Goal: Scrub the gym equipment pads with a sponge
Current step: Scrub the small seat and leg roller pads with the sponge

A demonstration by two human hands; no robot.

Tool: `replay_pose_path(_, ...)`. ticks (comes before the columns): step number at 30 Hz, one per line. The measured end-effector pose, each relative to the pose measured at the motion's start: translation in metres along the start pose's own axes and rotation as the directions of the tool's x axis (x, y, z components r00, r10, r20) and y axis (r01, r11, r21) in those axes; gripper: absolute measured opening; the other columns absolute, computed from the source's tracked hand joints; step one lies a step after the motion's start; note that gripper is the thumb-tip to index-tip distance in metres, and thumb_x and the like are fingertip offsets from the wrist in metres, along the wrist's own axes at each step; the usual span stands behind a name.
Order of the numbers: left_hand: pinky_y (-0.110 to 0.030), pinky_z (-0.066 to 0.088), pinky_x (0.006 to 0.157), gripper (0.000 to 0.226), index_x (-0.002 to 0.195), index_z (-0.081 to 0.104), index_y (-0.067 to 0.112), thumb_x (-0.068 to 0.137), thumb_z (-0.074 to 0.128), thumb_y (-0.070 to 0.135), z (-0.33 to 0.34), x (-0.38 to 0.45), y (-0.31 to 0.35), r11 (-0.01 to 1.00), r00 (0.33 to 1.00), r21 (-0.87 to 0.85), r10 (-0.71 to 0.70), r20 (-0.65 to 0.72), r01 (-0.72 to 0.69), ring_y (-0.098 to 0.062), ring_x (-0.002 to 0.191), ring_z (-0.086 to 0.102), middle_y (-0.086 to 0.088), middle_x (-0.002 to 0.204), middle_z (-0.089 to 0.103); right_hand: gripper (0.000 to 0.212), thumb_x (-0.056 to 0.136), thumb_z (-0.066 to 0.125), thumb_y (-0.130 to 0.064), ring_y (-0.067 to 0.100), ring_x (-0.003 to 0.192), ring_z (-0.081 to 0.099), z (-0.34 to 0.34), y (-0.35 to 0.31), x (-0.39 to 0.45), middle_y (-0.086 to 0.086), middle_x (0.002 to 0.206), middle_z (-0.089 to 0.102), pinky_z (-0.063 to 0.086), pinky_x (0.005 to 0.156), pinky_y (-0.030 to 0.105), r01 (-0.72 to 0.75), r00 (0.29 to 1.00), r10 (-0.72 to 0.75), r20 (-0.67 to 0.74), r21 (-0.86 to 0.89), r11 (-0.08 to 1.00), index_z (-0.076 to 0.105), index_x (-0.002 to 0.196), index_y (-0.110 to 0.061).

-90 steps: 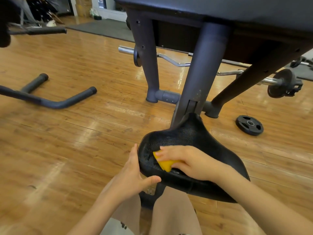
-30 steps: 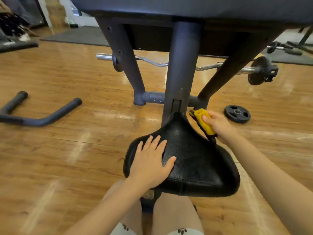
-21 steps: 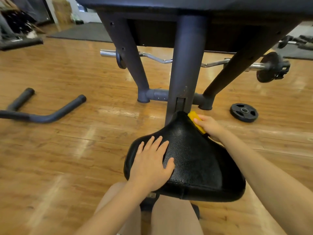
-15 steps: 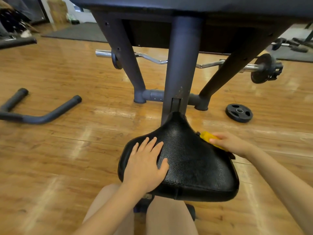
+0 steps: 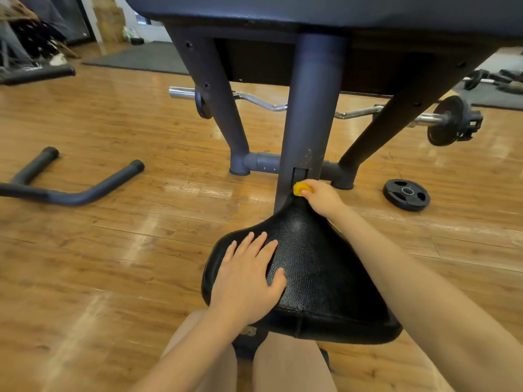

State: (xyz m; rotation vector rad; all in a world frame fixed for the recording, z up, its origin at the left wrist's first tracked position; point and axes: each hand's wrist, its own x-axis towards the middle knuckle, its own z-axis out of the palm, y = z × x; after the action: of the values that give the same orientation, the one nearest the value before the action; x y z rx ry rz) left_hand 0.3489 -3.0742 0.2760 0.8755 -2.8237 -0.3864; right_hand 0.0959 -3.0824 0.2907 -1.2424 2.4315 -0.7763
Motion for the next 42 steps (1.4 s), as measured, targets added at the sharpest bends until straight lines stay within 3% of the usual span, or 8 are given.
replay_pose_path(4, -0.030, -0.007, 0.116, 0.070, 0.150, 0.018, 0.035, 0.083, 0.014, 0.055, -0.001, 0.000, 0.000, 1.000, 1.000, -0.001, -0.004, 0.002, 0.004, -0.007, 0.146, 0.001, 0.012, 0.159, 0.011, 0.039, 0.095, 0.049, -0.016, 0.022, 0.130, 0.040, -0.003, 0.005, -0.019, 0.005, 0.141, 0.045, 0.026, 0.107, 0.028, 0.152, 0.988, -0.148, 0.034, -0.154, 0.976, 0.047, 0.134, -0.013)
replay_pose_path(9, -0.030, -0.007, 0.116, 0.071, 0.150, 0.017, 0.035, 0.083, 0.014, 0.056, -0.001, 0.000, 0.000, 1.000, 1.000, -0.014, -0.005, -0.001, 0.005, -0.007, 0.146, -0.001, 0.013, 0.159, 0.009, 0.040, 0.091, 0.054, -0.008, 0.003, 0.130, 0.033, -0.018, 0.009, -0.059, -0.005, 0.138, 0.045, 0.015, 0.103, 0.006, 0.460, 0.862, -0.426, 0.273, -0.073, 0.885, 0.053, 0.130, -0.018)
replay_pose_path(15, -0.027, -0.009, 0.114, 0.083, 0.149, 0.022, 0.035, 0.073, 0.001, 0.061, 0.000, -0.001, -0.003, 0.999, 0.999, -0.037, 0.020, -0.028, -0.021, -0.007, 0.146, 0.003, 0.013, 0.158, 0.014, 0.038, 0.094, 0.050, -0.013, 0.011, 0.123, 0.044, -0.020, -0.002, 0.006, -0.001, 0.136, 0.050, 0.029, 0.106, 0.027, 0.185, 0.976, -0.197, 0.089, 0.122, 0.975, 0.050, 0.133, -0.016)
replay_pose_path(23, -0.025, -0.011, 0.111, 0.082, 0.148, 0.028, 0.032, 0.074, 0.005, 0.059, -0.001, 0.000, -0.003, 0.998, 0.999, -0.064, 0.027, -0.044, -0.029, -0.008, 0.146, 0.007, 0.011, 0.157, 0.019, 0.039, 0.096, 0.047, -0.030, 0.022, 0.116, 0.050, -0.008, 0.012, 0.024, 0.002, 0.122, 0.055, 0.036, 0.107, 0.040, -0.095, 0.988, 0.049, 0.147, 0.325, 0.941, 0.050, 0.131, -0.012)
replay_pose_path(26, -0.023, -0.014, 0.110, 0.083, 0.149, 0.024, 0.034, 0.073, 0.002, 0.059, -0.002, 0.000, -0.003, 0.999, 0.999, -0.044, 0.031, -0.044, -0.033, -0.006, 0.146, 0.003, 0.013, 0.158, 0.015, 0.039, 0.097, 0.045, -0.032, 0.024, 0.114, 0.051, -0.005, 0.019, 0.016, 0.007, 0.124, 0.056, 0.038, 0.104, 0.041, -0.093, 0.993, 0.065, 0.094, 0.342, 0.935, 0.052, 0.129, -0.010)
replay_pose_path(31, -0.022, -0.016, 0.109, 0.082, 0.149, 0.021, 0.035, 0.073, 0.002, 0.059, -0.001, 0.000, -0.002, 0.998, 0.999, -0.059, 0.022, -0.032, -0.024, -0.005, 0.145, 0.001, 0.014, 0.158, 0.012, 0.020, 0.096, 0.047, -0.025, 0.022, 0.088, 0.053, -0.022, 0.043, -0.007, 0.010, 0.095, 0.059, 0.037, 0.072, 0.030, 0.007, 0.995, 0.003, 0.101, -0.101, 0.995, 0.058, 0.099, -0.009)
replay_pose_path(36, -0.026, -0.010, 0.112, 0.079, 0.148, 0.030, 0.032, 0.077, 0.009, 0.058, 0.002, 0.000, -0.003, 0.998, 0.997, -0.051, 0.026, -0.068, -0.030, -0.009, 0.146, 0.009, 0.011, 0.157, 0.021, 0.028, 0.097, 0.046, -0.018, 0.021, 0.101, 0.052, -0.031, 0.029, 0.013, 0.007, 0.109, 0.057, 0.040, 0.086, 0.031, 0.021, 0.999, -0.017, -0.027, 0.136, 0.990, 0.056, 0.119, -0.004)
replay_pose_path(42, -0.025, -0.010, 0.111, 0.076, 0.147, 0.033, 0.030, 0.079, 0.014, 0.057, 0.000, -0.001, -0.005, 0.996, 0.997, -0.082, 0.039, -0.070, -0.045, -0.011, 0.146, 0.012, 0.009, 0.156, 0.025, 0.017, 0.093, 0.051, -0.022, 0.023, 0.101, 0.056, 0.007, -0.003, 0.056, 0.006, 0.099, 0.062, 0.041, 0.094, 0.035, -0.053, 0.977, 0.022, 0.213, 0.140, 0.989, 0.064, 0.099, -0.012)
